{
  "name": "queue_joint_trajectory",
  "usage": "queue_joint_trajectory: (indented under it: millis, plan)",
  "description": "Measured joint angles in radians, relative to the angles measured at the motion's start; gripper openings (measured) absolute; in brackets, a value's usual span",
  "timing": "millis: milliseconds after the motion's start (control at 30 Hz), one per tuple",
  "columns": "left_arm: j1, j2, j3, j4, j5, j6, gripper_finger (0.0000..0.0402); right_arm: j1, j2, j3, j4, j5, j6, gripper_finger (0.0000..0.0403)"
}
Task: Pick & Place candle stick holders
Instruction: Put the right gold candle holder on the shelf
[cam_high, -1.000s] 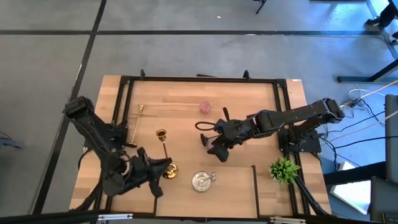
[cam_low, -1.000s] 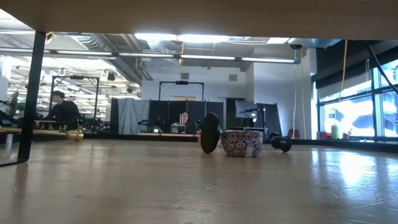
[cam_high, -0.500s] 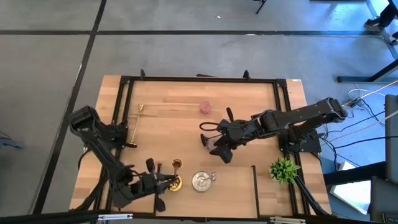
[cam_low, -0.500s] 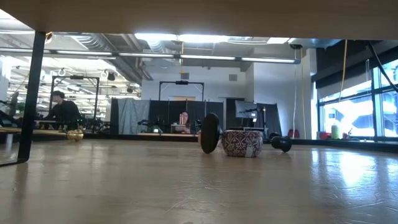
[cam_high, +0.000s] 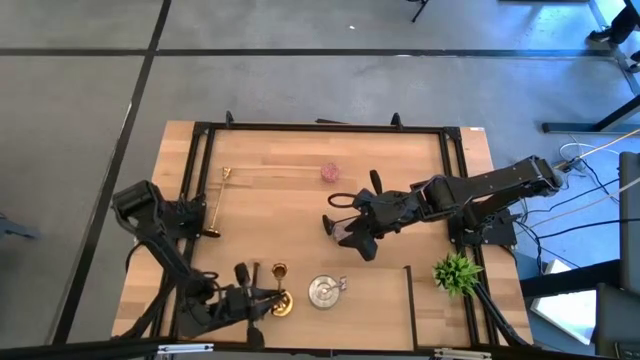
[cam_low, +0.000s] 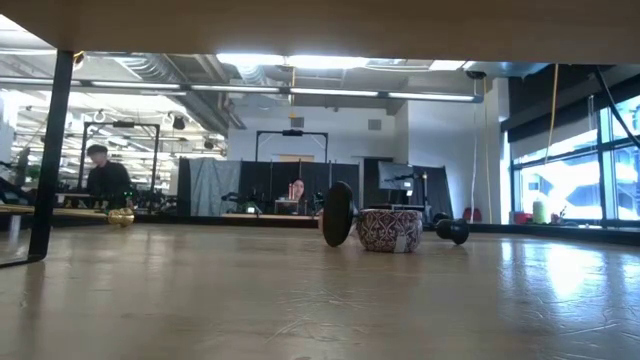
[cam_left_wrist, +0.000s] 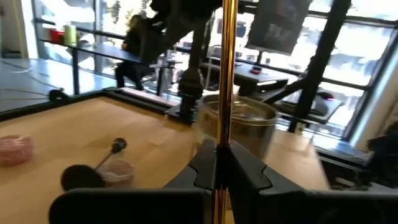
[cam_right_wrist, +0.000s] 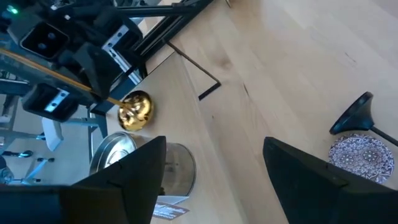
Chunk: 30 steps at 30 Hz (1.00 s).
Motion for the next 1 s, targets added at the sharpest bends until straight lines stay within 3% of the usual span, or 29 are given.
queue_joint_trajectory:
  millis: [200, 600, 1000]
  plan:
    - [-0.04, 0.0, 0.0, 0.08, 0.014, 0.089, 0.0013, 0.0, 0.0, 0.0, 0.0, -0.007, 0.0, 0.0273]
    - [-0.031, 0.002, 0.049, 0.081, 0.251, 0.13, 0.0012, 0.0, 0.0, 0.0, 0.0, -0.003, 0.0, 0.0273]
    - [-0.031, 0.003, 0.049, -0.038, 0.241, 0.014, 0.0016, 0.0, 0.0, 0.0, 0.0, 0.019, 0.0, 0.0273]
